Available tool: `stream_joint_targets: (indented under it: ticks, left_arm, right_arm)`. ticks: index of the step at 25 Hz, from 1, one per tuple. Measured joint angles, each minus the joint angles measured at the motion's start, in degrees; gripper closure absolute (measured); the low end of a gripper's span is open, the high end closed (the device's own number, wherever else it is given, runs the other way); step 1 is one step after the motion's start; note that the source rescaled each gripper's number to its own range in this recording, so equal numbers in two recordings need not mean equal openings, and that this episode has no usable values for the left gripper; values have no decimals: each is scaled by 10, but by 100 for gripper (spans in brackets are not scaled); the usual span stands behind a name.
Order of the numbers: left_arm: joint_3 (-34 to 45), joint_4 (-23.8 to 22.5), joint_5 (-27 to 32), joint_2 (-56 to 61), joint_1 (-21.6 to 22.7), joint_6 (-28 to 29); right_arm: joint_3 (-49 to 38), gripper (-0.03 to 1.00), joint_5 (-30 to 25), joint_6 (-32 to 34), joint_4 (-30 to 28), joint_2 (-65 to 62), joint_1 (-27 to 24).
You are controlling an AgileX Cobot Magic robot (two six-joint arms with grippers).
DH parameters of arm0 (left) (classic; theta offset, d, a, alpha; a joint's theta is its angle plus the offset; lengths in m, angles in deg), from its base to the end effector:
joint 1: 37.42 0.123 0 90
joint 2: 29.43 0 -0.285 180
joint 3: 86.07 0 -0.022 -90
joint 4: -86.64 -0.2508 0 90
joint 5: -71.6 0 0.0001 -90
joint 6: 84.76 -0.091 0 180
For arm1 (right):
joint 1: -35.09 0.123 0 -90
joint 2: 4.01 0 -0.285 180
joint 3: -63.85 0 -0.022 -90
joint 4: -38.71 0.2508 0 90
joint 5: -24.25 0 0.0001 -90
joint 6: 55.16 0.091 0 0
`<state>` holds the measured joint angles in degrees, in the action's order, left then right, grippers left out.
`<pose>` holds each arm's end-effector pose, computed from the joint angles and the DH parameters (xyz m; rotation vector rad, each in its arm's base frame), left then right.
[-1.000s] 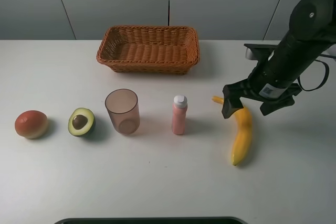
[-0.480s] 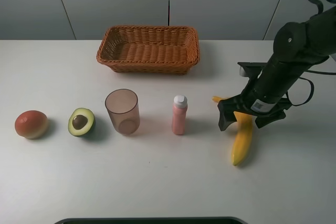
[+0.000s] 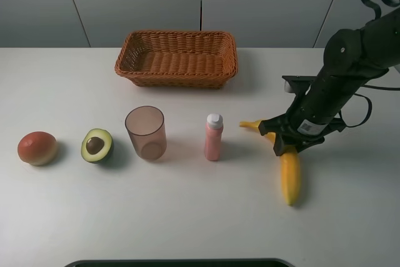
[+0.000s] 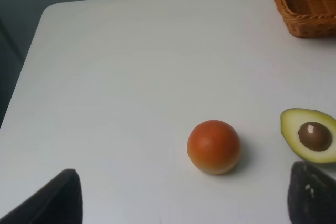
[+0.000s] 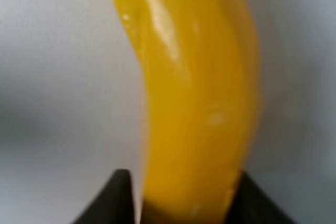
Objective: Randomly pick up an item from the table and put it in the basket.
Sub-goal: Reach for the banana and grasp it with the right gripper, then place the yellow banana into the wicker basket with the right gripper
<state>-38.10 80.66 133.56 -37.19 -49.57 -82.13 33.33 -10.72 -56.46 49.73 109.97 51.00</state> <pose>-0.0053 0.0097 0.2789 0.1633 2.0433 -0.0355 0.2674 0.0866 0.1016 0.2239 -3.1238 -0.1742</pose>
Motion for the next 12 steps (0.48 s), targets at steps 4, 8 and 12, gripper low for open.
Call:
stream_joint_targets:
  ticks: [4,8,12]
  left_arm:
    - [0,0,0,0,0,0]
    - [0,0,0,0,0,0]
    - [0,0,0,0,0,0]
  right_arm:
    - [0,94,0,0,-11,0,0]
    - [0,94,0,0,-12,0,0]
    - [4,94,-19,0,-14,-22,0]
